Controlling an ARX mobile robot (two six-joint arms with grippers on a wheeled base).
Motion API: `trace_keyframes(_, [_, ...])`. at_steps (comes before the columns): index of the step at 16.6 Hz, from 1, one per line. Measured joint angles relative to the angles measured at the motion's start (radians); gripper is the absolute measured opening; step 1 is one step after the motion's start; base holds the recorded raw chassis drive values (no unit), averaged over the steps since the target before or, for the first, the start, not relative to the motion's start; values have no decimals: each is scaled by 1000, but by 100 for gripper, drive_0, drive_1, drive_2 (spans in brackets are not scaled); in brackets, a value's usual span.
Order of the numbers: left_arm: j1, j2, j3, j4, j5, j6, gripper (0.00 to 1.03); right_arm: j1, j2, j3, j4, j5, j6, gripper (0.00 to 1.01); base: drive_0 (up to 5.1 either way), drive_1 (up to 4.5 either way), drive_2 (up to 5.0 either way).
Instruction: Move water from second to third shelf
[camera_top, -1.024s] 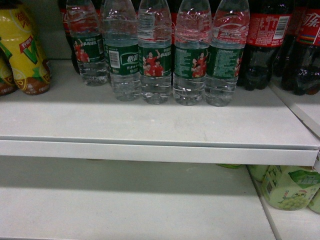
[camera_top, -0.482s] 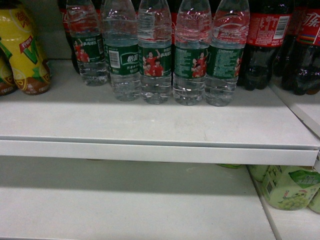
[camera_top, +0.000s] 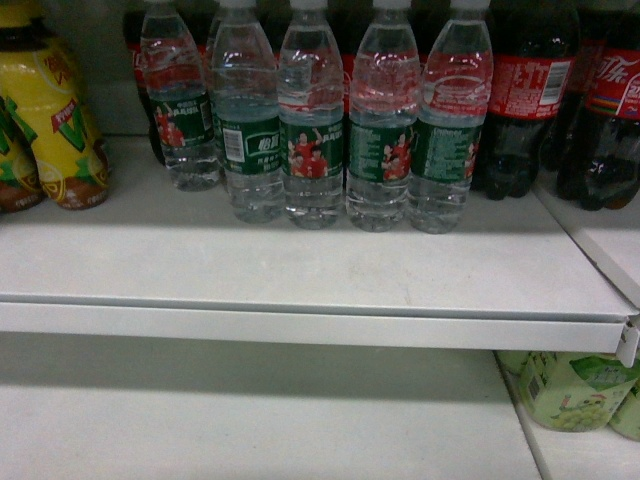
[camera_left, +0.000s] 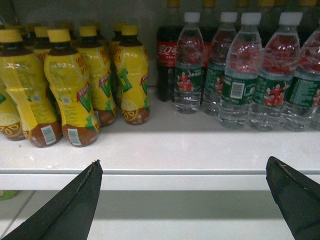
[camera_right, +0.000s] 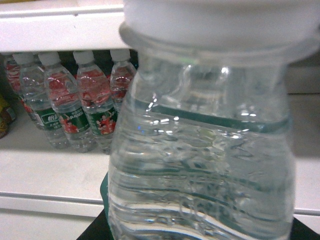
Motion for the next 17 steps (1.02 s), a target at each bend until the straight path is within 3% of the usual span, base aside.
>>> trace_keyframes(17, [0, 0, 0, 5, -1, 0, 98, 0, -5, 1, 8, -1, 2, 43, 0, 0, 0])
